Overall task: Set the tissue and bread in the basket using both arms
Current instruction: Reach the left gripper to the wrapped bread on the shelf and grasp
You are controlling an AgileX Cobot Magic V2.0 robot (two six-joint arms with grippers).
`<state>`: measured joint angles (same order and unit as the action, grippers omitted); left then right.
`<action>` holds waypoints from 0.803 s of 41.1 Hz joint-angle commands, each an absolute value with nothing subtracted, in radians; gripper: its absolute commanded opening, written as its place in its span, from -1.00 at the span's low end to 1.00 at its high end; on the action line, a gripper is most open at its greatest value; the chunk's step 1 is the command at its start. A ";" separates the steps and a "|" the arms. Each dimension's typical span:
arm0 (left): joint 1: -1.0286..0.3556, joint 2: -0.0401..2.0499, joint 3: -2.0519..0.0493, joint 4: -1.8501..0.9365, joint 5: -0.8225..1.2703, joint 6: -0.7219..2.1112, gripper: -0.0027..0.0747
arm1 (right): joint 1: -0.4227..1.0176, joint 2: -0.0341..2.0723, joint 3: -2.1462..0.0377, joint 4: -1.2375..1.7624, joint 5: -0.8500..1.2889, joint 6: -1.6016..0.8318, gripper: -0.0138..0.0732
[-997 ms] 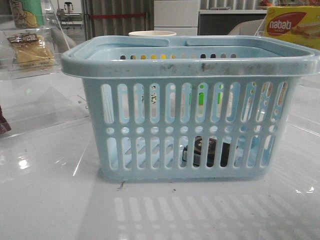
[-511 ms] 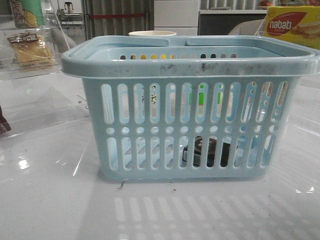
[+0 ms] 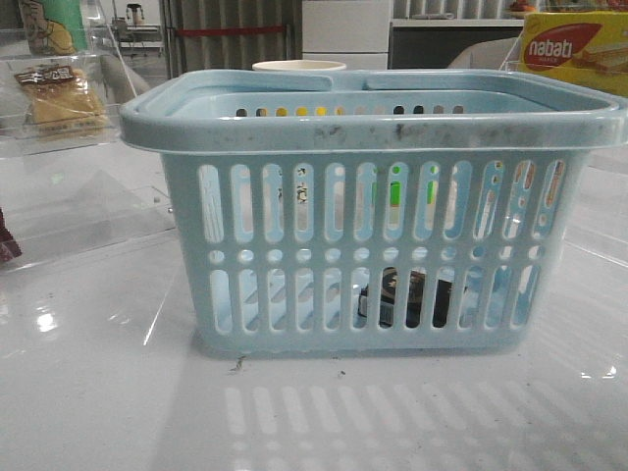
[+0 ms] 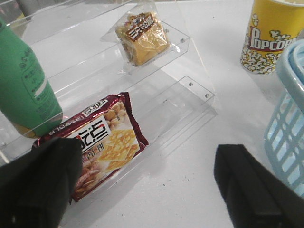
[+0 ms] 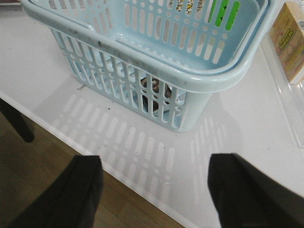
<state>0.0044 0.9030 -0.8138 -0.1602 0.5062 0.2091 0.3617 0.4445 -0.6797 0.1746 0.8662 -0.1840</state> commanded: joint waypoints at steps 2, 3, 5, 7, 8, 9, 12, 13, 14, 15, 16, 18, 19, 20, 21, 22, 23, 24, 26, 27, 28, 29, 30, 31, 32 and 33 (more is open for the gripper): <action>-0.007 1.027 -0.918 -0.172 0.404 0.210 0.80 | 0.363 0.450 -0.705 0.173 0.796 -0.185 0.63; -0.007 1.060 -0.938 -0.172 0.401 0.210 0.80 | 0.363 0.450 -0.705 0.173 0.796 -0.185 0.63; -0.007 1.124 -0.978 -0.172 0.392 0.210 0.80 | 0.363 0.450 -0.705 0.173 0.796 -0.185 0.63; -0.007 1.180 -1.014 -0.172 0.386 0.210 0.80 | 0.363 0.450 -0.705 0.173 0.797 -0.185 0.63; -0.007 1.212 -1.030 -0.172 0.384 0.210 0.80 | 0.363 0.450 -0.705 0.173 0.798 -0.185 0.63; -0.007 1.235 -1.051 -0.172 0.382 0.210 0.80 | 0.363 0.450 -0.705 0.173 0.798 -0.185 0.63; -0.007 1.309 -1.104 -0.191 0.382 0.210 0.80 | 0.363 0.450 -0.705 0.173 0.801 -0.185 0.63; -0.007 1.338 -1.126 -0.198 0.382 0.210 0.80 | 0.363 0.450 -0.705 0.173 0.802 -0.185 0.63; -0.007 1.358 -1.142 -0.211 0.379 0.210 0.80 | 0.363 0.450 -0.705 0.173 0.802 -0.185 0.63; -0.007 1.385 -1.162 -0.216 0.375 0.210 0.80 | 0.363 0.450 -0.705 0.173 0.802 -0.185 0.63; -0.007 1.405 -1.178 -0.222 0.372 0.210 0.80 | 0.363 0.450 -0.705 0.173 0.802 -0.185 0.63; -0.007 1.456 -1.216 -0.223 0.367 0.210 0.80 | 0.363 0.450 -0.705 0.173 0.802 -0.185 0.63; -0.007 1.468 -1.232 -0.226 0.367 0.210 0.80 | 0.363 0.450 -0.705 0.173 0.802 -0.185 0.63; -0.007 1.492 -1.253 -0.231 0.365 0.210 0.80 | 0.363 0.450 -0.705 0.173 0.802 -0.185 0.63; -0.007 1.516 -1.269 -0.235 0.363 0.210 0.80 | 0.363 0.450 -0.705 0.173 0.802 -0.185 0.63; -0.007 1.534 -1.290 -0.235 0.360 0.210 0.80 | 0.363 0.450 -0.705 0.173 0.802 -0.185 0.63; -0.007 1.556 -1.309 -0.235 0.358 0.210 0.80 | 0.363 0.450 -0.705 0.173 0.802 -0.185 0.63; -0.007 1.573 -1.318 -0.235 0.354 0.210 0.80 | 0.363 0.450 -0.705 0.173 0.802 -0.185 0.63; -0.007 1.609 -1.351 -0.235 0.338 0.210 0.79 | 0.363 0.450 -0.705 0.173 0.802 -0.185 0.63; -0.007 1.624 -1.363 -0.237 0.331 0.210 0.78 | 0.363 0.450 -0.705 0.173 0.802 -0.185 0.63; -0.007 1.643 -1.379 -0.237 0.329 0.210 0.77 | 0.363 0.450 -0.705 0.173 0.802 -0.185 0.63; -0.007 1.657 -1.389 -0.237 0.321 0.210 0.76 | 0.363 0.450 -0.705 0.173 0.802 -0.185 0.63; -0.007 1.671 -1.399 -0.237 0.313 0.210 0.74 | 0.363 0.450 -0.705 0.173 0.802 -0.185 0.63; -0.007 1.689 -1.413 -0.237 0.307 0.210 0.73 | 0.363 0.450 -0.705 0.173 0.802 -0.185 0.63; -0.007 1.703 -1.421 -0.237 0.297 0.210 0.71 | 0.363 0.450 -0.705 0.173 0.802 -0.185 0.63; -0.007 1.716 -1.429 -0.237 0.287 0.210 0.69 | 0.363 0.450 -0.705 0.173 0.802 -0.185 0.63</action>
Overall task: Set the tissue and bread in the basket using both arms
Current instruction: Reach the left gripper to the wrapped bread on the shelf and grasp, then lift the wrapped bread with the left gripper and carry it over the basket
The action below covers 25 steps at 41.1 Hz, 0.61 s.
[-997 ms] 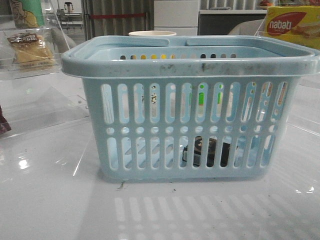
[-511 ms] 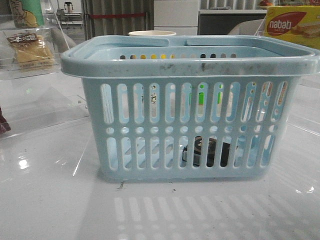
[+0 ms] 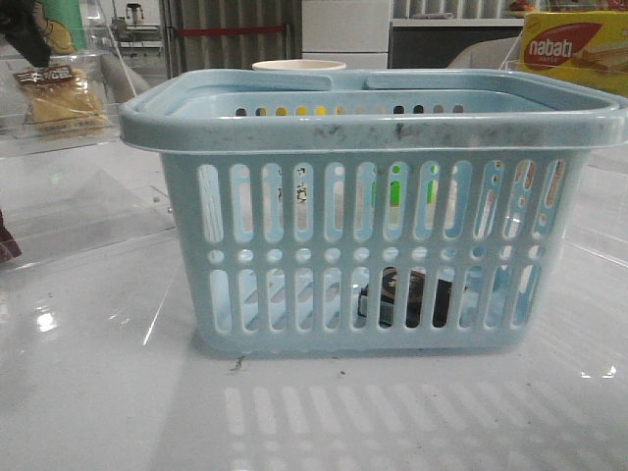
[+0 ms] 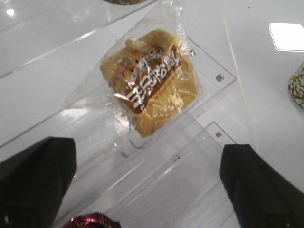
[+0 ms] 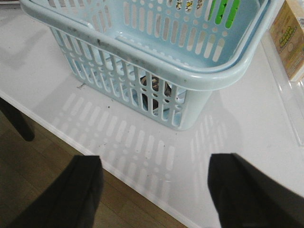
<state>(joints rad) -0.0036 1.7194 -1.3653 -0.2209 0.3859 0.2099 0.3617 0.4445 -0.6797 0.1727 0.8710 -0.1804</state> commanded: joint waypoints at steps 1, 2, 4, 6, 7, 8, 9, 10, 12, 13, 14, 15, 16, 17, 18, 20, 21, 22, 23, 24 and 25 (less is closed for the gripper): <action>-0.007 1.733 -1.439 -0.237 0.281 0.210 0.68 | 0.363 0.450 -0.705 0.173 0.802 -0.185 0.63; -0.007 1.744 -1.447 -0.237 0.270 0.210 0.66 | 0.363 0.450 -0.705 0.173 0.802 -0.185 0.63; -0.007 1.772 -1.466 -0.237 0.262 0.210 0.63 | 0.363 0.450 -0.705 0.173 0.802 -0.185 0.63; -0.007 1.799 -1.483 -0.237 0.253 0.210 0.58 | 0.363 0.450 -0.705 0.173 0.802 -0.185 0.63; -0.007 1.815 -1.490 -0.237 0.245 0.210 0.57 | 0.363 0.450 -0.705 0.173 0.802 -0.185 0.63; -0.007 1.825 -1.498 -0.237 0.236 0.210 0.55 | 0.363 0.450 -0.705 0.173 0.802 -0.185 0.63; -0.007 1.838 -1.505 -0.237 0.230 0.210 0.53 | 0.363 0.450 -0.705 0.173 0.802 -0.185 0.63; -0.007 1.847 -1.509 -0.237 0.222 0.210 0.51 | 0.363 0.450 -0.705 0.173 0.802 -0.185 0.63; -0.007 1.867 -1.518 -0.237 0.199 0.210 0.49 | 0.363 0.450 -0.705 0.173 0.802 -0.185 0.63; -0.007 1.875 -1.521 -0.237 0.186 0.210 0.47 | 0.363 0.450 -0.705 0.173 0.802 -0.185 0.63; -0.007 1.887 -1.522 -0.237 0.170 0.210 0.45 | 0.363 0.450 -0.705 0.173 0.802 -0.185 0.63; -0.007 1.889 -1.523 -0.237 0.157 0.210 0.44 | 0.363 0.450 -0.705 0.173 0.802 -0.185 0.63; -0.007 1.894 -1.525 -0.237 0.147 0.210 0.41 | 0.363 0.450 -0.705 0.173 0.802 -0.185 0.63; -0.007 1.896 -1.525 -0.237 0.135 0.210 0.39 | 0.363 0.450 -0.705 0.173 0.802 -0.185 0.63; -0.007 1.902 -1.525 -0.237 0.127 0.210 0.36 | 0.363 0.450 -0.705 0.173 0.802 -0.185 0.63; -0.007 1.904 -1.525 -0.237 0.117 0.210 0.27 | 0.363 0.450 -0.705 0.173 0.802 -0.185 0.63; -0.007 1.906 -1.525 -0.237 0.115 0.210 0.23 | 0.363 0.450 -0.705 0.173 0.802 -0.185 0.63; -0.007 1.906 -1.525 -0.237 0.115 0.210 0.18 | 0.363 0.450 -0.705 0.173 0.802 -0.185 0.63; -0.007 1.906 -1.525 -0.237 0.115 0.210 0.11 | 0.363 0.450 -0.705 0.173 0.802 -0.185 0.63; -0.007 1.906 -1.525 -0.237 0.115 0.210 0.06 | 0.363 0.450 -0.705 0.173 0.802 -0.185 0.63; -0.007 1.906 -1.525 -0.237 0.115 0.210 -0.01 | 0.363 0.450 -0.705 0.173 0.802 -0.185 0.63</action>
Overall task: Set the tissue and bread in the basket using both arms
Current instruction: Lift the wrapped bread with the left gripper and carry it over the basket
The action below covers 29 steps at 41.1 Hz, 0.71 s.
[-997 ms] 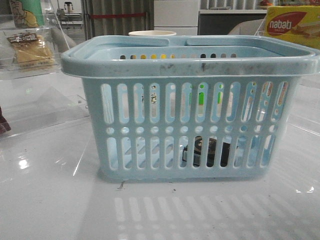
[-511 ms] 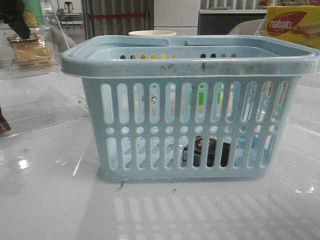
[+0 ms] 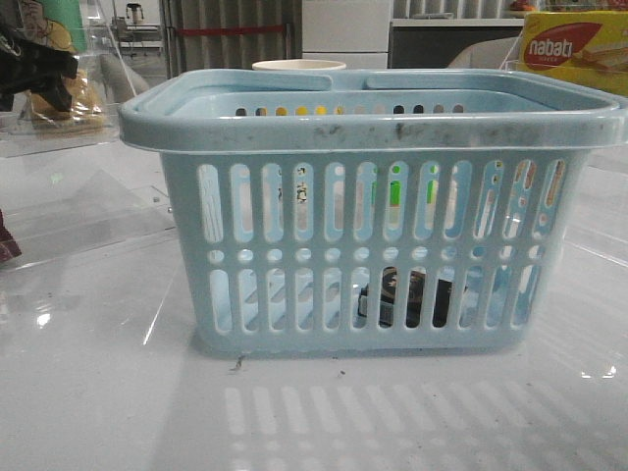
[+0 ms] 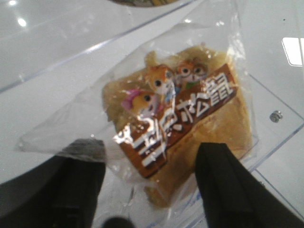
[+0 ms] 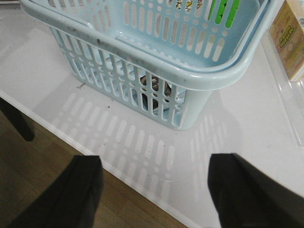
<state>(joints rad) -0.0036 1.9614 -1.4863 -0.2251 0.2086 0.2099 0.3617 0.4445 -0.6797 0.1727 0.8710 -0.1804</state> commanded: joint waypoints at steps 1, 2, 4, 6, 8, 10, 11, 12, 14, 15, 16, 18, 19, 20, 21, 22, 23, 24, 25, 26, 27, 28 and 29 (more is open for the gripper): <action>-0.007 1.906 -1.525 -0.237 0.115 0.210 -0.08 | 0.363 0.450 -0.705 0.173 0.802 -0.185 0.63; -0.007 1.906 -1.525 -0.237 0.115 0.210 -0.14 | 0.363 0.450 -0.705 0.173 0.802 -0.185 0.63; -0.007 1.906 -1.525 -0.237 0.117 0.210 -0.25 | 0.363 0.450 -0.705 0.173 0.802 -0.185 0.63; -0.007 1.906 -1.525 -0.237 0.122 0.210 -0.34 | 0.363 0.450 -0.705 0.173 0.802 -0.185 0.63; -0.007 1.898 -1.527 -0.237 0.153 0.210 -0.44 | 0.363 0.450 -0.705 0.173 0.802 -0.185 0.63; -0.007 1.886 -1.537 -0.237 0.199 0.210 -0.54 | 0.363 0.450 -0.705 0.173 0.802 -0.185 0.63; -0.007 1.879 -1.540 -0.237 0.213 0.210 -0.57 | 0.363 0.450 -0.705 0.173 0.802 -0.185 0.63; -0.007 1.869 -1.544 -0.237 0.227 0.210 -0.62 | 0.363 0.450 -0.705 0.173 0.802 -0.185 0.63; -0.007 1.850 -1.549 -0.237 0.257 0.210 -0.68 | 0.363 0.450 -0.705 0.173 0.802 -0.185 0.63; -0.007 1.838 -1.554 -0.237 0.272 0.210 -0.70 | 0.363 0.450 -0.705 0.173 0.802 -0.185 0.63; -0.007 1.822 -1.556 -0.237 0.283 0.210 -0.69 | 0.363 0.450 -0.705 0.173 0.802 -0.185 0.63; -0.009 1.795 -1.559 -0.237 0.303 0.210 -0.70 | 0.363 0.450 -0.705 0.173 0.802 -0.185 0.63; -0.009 1.776 -1.559 -0.237 0.306 0.210 -0.70 | 0.363 0.450 -0.705 0.173 0.802 -0.185 0.63; -0.009 1.761 -1.559 -0.237 0.314 0.210 -0.70 | 0.363 0.450 -0.705 0.173 0.802 -0.185 0.63; -0.009 1.745 -1.559 -0.237 0.318 0.210 -0.70 | 0.363 0.450 -0.705 0.173 0.802 -0.185 0.63; -0.009 1.723 -1.559 -0.237 0.319 0.210 -0.70 | 0.363 0.450 -0.705 0.173 0.802 -0.185 0.63; -0.011 1.706 -1.559 -0.237 0.325 0.210 -0.70 | 0.363 0.450 -0.705 0.173 0.802 -0.185 0.63; -0.011 1.682 -1.559 -0.237 0.328 0.210 -0.70 | 0.363 0.450 -0.705 0.173 0.802 -0.185 0.63; -0.013 1.664 -1.559 -0.237 0.336 0.210 -0.70 | 0.363 0.450 -0.705 0.173 0.802 -0.185 0.63; -0.019 1.644 -1.559 -0.237 0.344 0.210 -0.70 | 0.363 0.450 -0.705 0.173 0.802 -0.185 0.63; -0.022 1.617 -1.559 -0.237 0.352 0.210 -0.70 | 0.363 0.450 -0.705 0.173 0.802 -0.185 0.63; -0.031 1.596 -1.559 -0.237 0.362 0.210 -0.70 | 0.363 0.450 -0.705 0.173 0.802 -0.185 0.63; -0.039 1.576 -1.559 -0.237 0.369 0.212 -0.70 | 0.363 0.450 -0.705 0.173 0.802 -0.185 0.63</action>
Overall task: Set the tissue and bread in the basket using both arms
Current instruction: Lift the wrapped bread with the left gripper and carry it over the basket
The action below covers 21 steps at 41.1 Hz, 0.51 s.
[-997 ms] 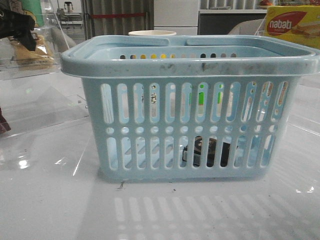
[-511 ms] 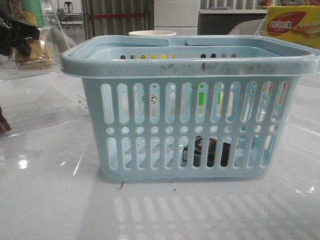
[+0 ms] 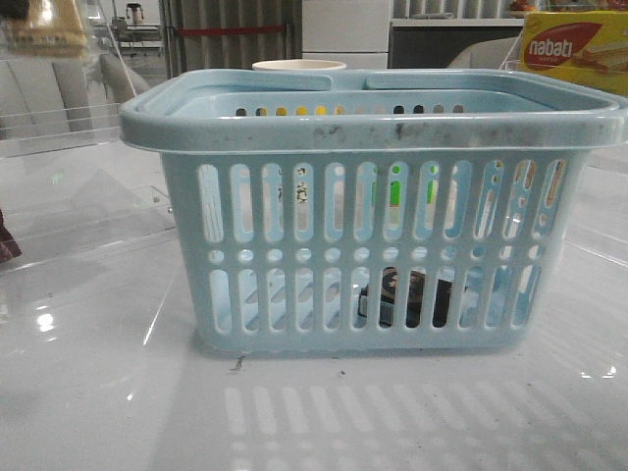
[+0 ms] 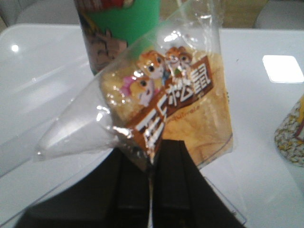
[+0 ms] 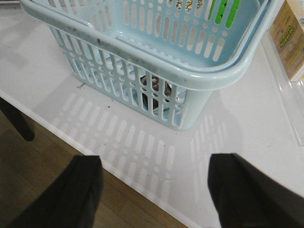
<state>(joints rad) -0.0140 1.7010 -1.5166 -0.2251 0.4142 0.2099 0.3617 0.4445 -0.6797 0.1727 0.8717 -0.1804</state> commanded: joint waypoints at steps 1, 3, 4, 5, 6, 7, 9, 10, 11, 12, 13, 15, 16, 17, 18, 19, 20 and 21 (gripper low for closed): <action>-0.048 1.549 -1.559 -0.237 0.376 0.214 -0.70 | 0.363 0.450 -0.705 0.173 0.802 -0.185 0.63; -0.079 1.503 -1.559 -0.237 0.394 0.228 -0.70 | 0.363 0.450 -0.705 0.173 0.802 -0.185 0.63; -0.094 1.484 -1.559 -0.237 0.400 0.253 -0.70 | 0.363 0.450 -0.705 0.173 0.802 -0.185 0.63; -0.114 1.460 -1.559 -0.237 0.411 0.286 -0.70 | 0.363 0.450 -0.705 0.173 0.802 -0.185 0.63; -0.131 1.442 -1.559 -0.237 0.420 0.301 -0.70 | 0.363 0.450 -0.705 0.173 0.802 -0.185 0.63; -0.149 1.425 -1.559 -0.237 0.431 0.329 -0.70 | 0.363 0.450 -0.705 0.173 0.802 -0.185 0.63; -0.199 1.386 -1.559 -0.237 0.466 0.359 -0.70 | 0.363 0.450 -0.705 0.173 0.802 -0.185 0.63; -0.219 1.373 -1.559 -0.237 0.481 0.364 -0.70 | 0.363 0.450 -0.705 0.173 0.802 -0.185 0.63; -0.240 1.359 -1.559 -0.237 0.495 0.369 -0.70 | 0.363 0.450 -0.705 0.173 0.802 -0.185 0.63; -0.268 1.349 -1.559 -0.237 0.515 0.369 -0.70 | 0.363 0.450 -0.705 0.173 0.802 -0.185 0.63; -0.296 1.340 -1.559 -0.237 0.534 0.369 -0.70 | 0.363 0.450 -0.705 0.173 0.802 -0.185 0.63; -0.338 1.332 -1.559 -0.237 0.561 0.369 -0.70 | 0.363 0.450 -0.705 0.173 0.802 -0.185 0.63; -0.366 1.328 -1.559 -0.237 0.576 0.369 -0.70 | 0.363 0.450 -0.705 0.173 0.802 -0.185 0.63; -0.386 1.328 -1.559 -0.237 0.588 0.369 -0.70 | 0.363 0.450 -0.705 0.173 0.802 -0.185 0.63; -0.406 1.328 -1.559 -0.237 0.597 0.369 -0.70 | 0.363 0.450 -0.705 0.173 0.802 -0.185 0.63; -0.431 1.330 -1.559 -0.237 0.610 0.369 -0.70 | 0.363 0.450 -0.705 0.173 0.802 -0.185 0.63; -0.449 1.335 -1.559 -0.237 0.618 0.369 -0.70 | 0.363 0.450 -0.705 0.173 0.802 -0.185 0.63; -0.473 1.340 -1.559 -0.237 0.626 0.369 -0.70 | 0.363 0.450 -0.705 0.173 0.802 -0.185 0.63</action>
<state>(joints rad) -0.4063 1.3611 -1.5235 -0.2215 0.6584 0.3659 0.3617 0.4445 -0.6797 0.1727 0.8717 -0.1804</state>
